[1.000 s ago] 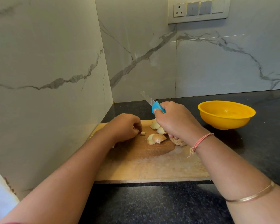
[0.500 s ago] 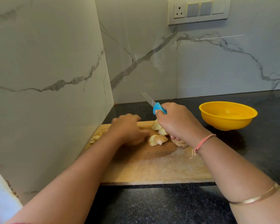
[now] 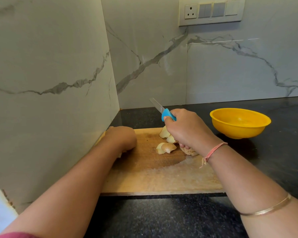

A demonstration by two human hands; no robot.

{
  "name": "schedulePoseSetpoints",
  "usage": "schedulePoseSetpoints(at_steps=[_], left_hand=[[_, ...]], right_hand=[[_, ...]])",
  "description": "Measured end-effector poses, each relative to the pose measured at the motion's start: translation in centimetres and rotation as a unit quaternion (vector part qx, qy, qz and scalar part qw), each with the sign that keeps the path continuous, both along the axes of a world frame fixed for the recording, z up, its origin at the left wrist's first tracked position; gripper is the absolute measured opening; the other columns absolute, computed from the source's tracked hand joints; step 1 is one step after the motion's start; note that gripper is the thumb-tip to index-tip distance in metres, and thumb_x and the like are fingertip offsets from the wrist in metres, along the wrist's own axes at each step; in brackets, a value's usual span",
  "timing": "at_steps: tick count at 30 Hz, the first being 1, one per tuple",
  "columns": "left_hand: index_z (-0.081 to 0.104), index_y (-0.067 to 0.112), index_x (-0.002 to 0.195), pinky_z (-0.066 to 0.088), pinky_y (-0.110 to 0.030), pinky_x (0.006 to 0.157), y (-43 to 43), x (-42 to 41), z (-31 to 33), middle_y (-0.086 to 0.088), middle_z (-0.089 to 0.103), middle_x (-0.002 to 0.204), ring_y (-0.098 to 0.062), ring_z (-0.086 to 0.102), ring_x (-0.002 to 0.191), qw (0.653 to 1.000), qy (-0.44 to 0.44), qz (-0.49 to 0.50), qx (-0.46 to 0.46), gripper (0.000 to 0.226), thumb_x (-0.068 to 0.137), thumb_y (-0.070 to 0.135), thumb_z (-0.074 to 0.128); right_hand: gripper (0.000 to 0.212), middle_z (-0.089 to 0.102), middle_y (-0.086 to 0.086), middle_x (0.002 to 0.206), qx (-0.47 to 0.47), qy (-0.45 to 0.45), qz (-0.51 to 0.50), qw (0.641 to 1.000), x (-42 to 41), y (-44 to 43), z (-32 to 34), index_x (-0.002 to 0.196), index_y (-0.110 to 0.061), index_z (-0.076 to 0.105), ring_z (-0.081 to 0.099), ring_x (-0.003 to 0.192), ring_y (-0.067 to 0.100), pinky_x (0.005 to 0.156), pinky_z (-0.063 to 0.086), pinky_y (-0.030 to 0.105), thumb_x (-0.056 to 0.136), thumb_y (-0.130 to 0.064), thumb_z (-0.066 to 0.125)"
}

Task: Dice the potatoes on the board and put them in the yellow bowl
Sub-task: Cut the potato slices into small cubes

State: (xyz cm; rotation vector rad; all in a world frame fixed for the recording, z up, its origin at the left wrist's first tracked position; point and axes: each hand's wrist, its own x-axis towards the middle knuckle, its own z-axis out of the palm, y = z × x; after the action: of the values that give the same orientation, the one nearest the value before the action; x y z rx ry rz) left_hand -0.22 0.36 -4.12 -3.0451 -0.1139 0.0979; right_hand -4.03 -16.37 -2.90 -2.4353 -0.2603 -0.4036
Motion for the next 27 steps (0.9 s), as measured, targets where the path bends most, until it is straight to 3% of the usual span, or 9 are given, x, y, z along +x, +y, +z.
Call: schedulePoseSetpoints(at_steps=[2,5,9,13,18,23,27], left_hand=[[0.067,0.010,0.105,0.049,-0.034,0.090,0.9,0.1,0.2,-0.002,0.063,0.089,-0.019,0.061,0.092,0.999,-0.021,0.004,-0.029,0.024,0.096,0.018,0.046],[0.067,0.017,0.118,0.045,-0.027,0.083,1.7,-0.1,0.6,-0.002,0.067,0.113,-0.014,0.056,0.095,0.985,-0.077,-0.001,-0.152,0.029,0.098,0.030,0.050],[0.069,0.020,0.114,0.041,-0.025,0.080,2.0,-0.4,1.3,0.000,0.067,0.114,-0.009,0.054,0.094,0.962,-0.110,-0.039,-0.248,0.026,0.094,0.032,0.056],[0.068,0.024,0.104,0.041,-0.020,0.080,1.8,-0.5,0.7,0.007,0.064,0.108,-0.006,0.054,0.094,0.973,-0.016,-0.083,-0.215,0.014,0.092,0.027,0.062],[0.069,0.021,0.100,0.040,-0.013,0.067,2.6,-0.6,0.6,0.003,0.066,0.108,-0.006,0.055,0.092,0.978,-0.045,-0.076,-0.190,0.013,0.092,0.014,0.061],[0.061,0.024,0.119,0.039,-0.024,0.086,1.5,-1.2,0.7,0.001,0.056,0.130,-0.015,0.051,0.114,0.969,-0.111,-0.084,-0.206,0.026,0.094,0.032,0.057],[0.051,0.025,0.132,0.041,-0.028,0.097,-2.1,-0.7,0.7,0.002,0.050,0.138,-0.016,0.049,0.123,0.952,-0.137,-0.157,-0.223,0.035,0.097,0.024,0.053]], right_hand=[[0.033,0.049,-0.005,0.074,0.005,-0.003,-0.002,1.000,0.0,-0.1,0.0,0.125,-0.016,0.050,0.048,0.057,0.009,0.051,0.041,0.017,0.100,-0.033,0.037],[0.034,0.048,-0.005,0.073,0.007,-0.009,-0.002,1.000,0.1,-0.2,0.1,0.125,-0.015,0.050,0.047,0.057,0.009,0.052,0.042,0.018,0.100,-0.032,0.037],[0.033,0.048,-0.005,0.072,0.010,-0.011,-0.008,1.000,0.2,-0.3,0.1,0.124,-0.015,0.051,0.047,0.056,0.009,0.050,0.041,0.017,0.100,-0.032,0.036],[0.033,0.048,-0.004,0.072,0.015,-0.018,-0.011,1.000,0.3,-0.4,0.1,0.125,-0.015,0.051,0.048,0.055,0.009,0.049,0.042,0.016,0.099,-0.031,0.037],[0.035,0.048,-0.003,0.071,0.045,-0.026,-0.011,0.999,0.5,-1.1,0.4,0.126,-0.012,0.051,0.047,0.058,0.009,0.050,0.040,0.016,0.099,-0.030,0.037],[0.035,0.048,-0.004,0.071,0.055,-0.029,-0.016,0.998,0.8,-1.4,0.3,0.128,-0.012,0.050,0.047,0.058,0.008,0.050,0.040,0.016,0.100,-0.030,0.038],[0.034,0.049,-0.003,0.071,0.063,-0.028,-0.030,0.997,1.1,-1.6,0.1,0.125,-0.012,0.052,0.047,0.058,0.008,0.050,0.041,0.017,0.099,-0.030,0.038]])
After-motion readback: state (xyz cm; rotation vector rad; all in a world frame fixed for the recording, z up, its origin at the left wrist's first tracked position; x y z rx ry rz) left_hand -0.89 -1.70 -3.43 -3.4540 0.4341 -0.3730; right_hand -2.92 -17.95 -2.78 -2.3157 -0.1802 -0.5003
